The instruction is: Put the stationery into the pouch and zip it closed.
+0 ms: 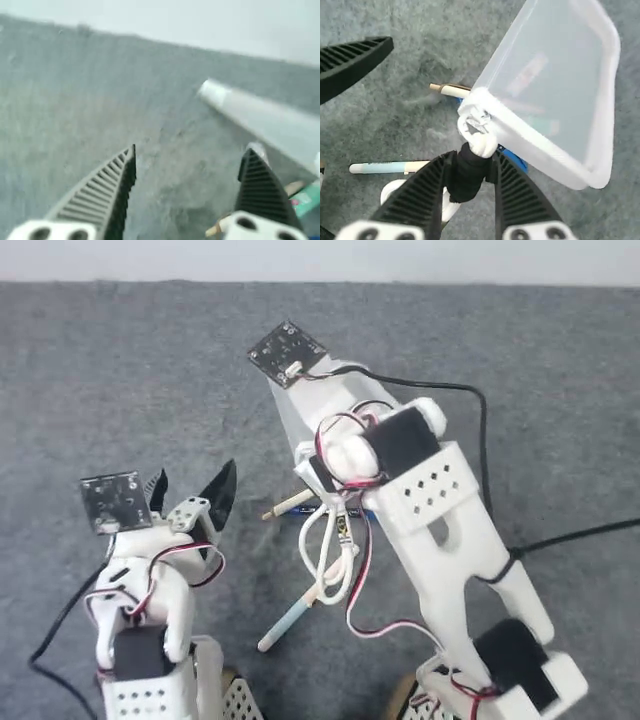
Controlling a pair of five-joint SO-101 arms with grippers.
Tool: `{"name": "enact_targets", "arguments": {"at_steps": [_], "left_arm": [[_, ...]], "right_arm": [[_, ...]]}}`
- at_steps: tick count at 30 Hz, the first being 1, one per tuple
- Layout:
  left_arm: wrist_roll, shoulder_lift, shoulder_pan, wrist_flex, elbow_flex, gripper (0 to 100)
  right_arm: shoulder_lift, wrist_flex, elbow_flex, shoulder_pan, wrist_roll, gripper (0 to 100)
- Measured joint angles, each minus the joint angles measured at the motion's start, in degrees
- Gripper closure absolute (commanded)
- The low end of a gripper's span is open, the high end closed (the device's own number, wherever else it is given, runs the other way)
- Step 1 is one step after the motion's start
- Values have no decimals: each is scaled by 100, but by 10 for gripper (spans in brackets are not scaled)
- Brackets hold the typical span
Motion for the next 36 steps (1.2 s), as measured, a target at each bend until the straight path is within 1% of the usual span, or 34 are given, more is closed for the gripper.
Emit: {"name": "enact_targets", "arguments": {"at_steps": [3, 6, 10, 13, 16, 20, 23, 28, 32, 36], "left_arm": [[0, 0, 35, 9, -343, 687], [35, -9, 193, 299, -730, 687], [343, -79, 686, 835, -1134, 687], [387, -70, 1231, 1134, -1178, 687], [387, -70, 1521, 1371, -1178, 687], [387, -62, 1626, 1380, -1178, 687], [387, -62, 1635, 1143, -993, 687], [387, -62, 1811, 1090, -941, 687], [360, -53, 2119, 1090, -914, 687], [378, -26, 2180, 1037, -703, 687]], "right_arm": [[-211, 0, 132, 18, -9, 993], [-624, -202, 633, -26, -26, 993], [-1477, -844, 1635, -79, -26, 993], [-2075, -1415, 2488, -79, -26, 993], [-2497, -1837, 3156, -88, -26, 993], [-2840, -2084, 3464, -79, -26, 993], [-3007, -2119, 3473, -79, -26, 993], [-3051, -2119, 3473, -88, -26, 993], [-3086, -2136, 3666, -378, -26, 993], [-3095, -2136, 3727, -527, -26, 993]]}}
